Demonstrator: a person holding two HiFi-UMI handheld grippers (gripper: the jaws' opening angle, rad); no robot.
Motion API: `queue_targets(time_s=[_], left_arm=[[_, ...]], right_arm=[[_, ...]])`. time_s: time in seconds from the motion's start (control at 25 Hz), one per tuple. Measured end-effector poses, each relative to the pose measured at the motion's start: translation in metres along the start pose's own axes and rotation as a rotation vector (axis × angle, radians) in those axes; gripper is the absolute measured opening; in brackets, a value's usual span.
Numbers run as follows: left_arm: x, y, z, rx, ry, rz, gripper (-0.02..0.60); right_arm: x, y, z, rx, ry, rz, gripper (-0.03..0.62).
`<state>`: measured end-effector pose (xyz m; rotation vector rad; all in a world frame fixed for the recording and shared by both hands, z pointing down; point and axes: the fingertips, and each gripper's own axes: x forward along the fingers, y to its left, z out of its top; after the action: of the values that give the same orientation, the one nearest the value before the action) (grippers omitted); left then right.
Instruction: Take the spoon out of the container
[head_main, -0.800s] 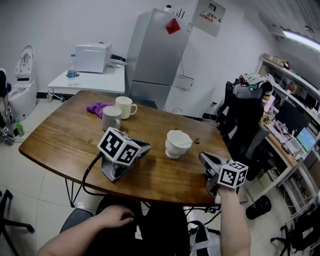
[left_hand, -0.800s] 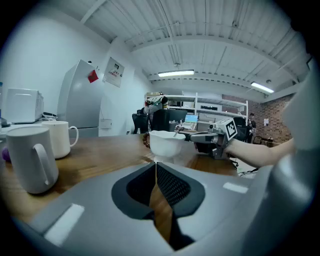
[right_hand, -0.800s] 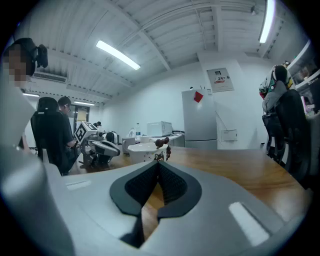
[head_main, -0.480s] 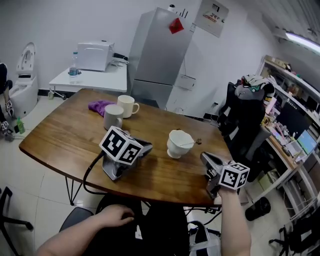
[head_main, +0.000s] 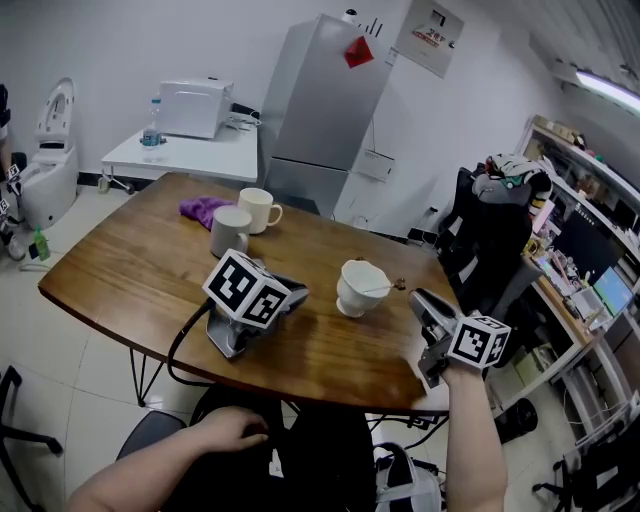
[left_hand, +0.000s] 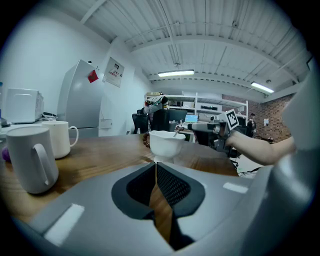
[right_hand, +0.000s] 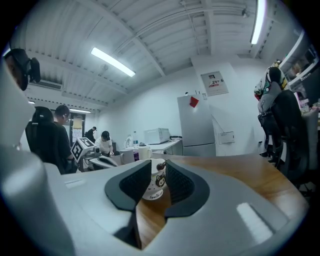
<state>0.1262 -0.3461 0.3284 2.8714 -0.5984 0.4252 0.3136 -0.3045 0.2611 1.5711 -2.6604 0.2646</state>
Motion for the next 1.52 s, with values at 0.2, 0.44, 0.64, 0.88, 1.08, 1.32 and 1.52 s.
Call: queue_targets(time_s=[0.2, 0.44, 0.64, 0.88, 1.08, 1.32, 1.52], left_arm=[[0.0, 0.0, 0.0, 0.001, -0.001, 0.001, 0.012], [0.001, 0.0, 0.0, 0.002, -0.001, -0.001, 0.012], [0.0, 0.0, 0.0, 0.001, -0.001, 0.0, 0.012], [0.001, -0.001, 0.0, 0.002, -0.001, 0.001, 0.012], [0.002, 0.0, 0.001, 0.001, -0.001, 0.0, 0.012], [0.001, 0.001, -0.001, 0.001, -0.001, 0.001, 0.012], [0.001, 0.0, 0.0, 0.002, -0.001, 0.0, 0.012]], right_arm=[[0.012, -0.003, 0.006, 0.032, 0.026, -0.036, 0.151], [0.027, -0.013, 0.002, 0.074, 0.046, -0.101, 0.193], [0.037, -0.014, -0.005, 0.122, 0.058, -0.124, 0.202], [0.044, -0.011, -0.005, 0.154, 0.053, -0.135, 0.157], [0.045, -0.013, -0.001, 0.173, 0.039, -0.146, 0.096], [0.044, -0.012, 0.004, 0.185, 0.008, -0.146, 0.069], [0.041, -0.011, 0.011, 0.189, -0.018, -0.136, 0.052]])
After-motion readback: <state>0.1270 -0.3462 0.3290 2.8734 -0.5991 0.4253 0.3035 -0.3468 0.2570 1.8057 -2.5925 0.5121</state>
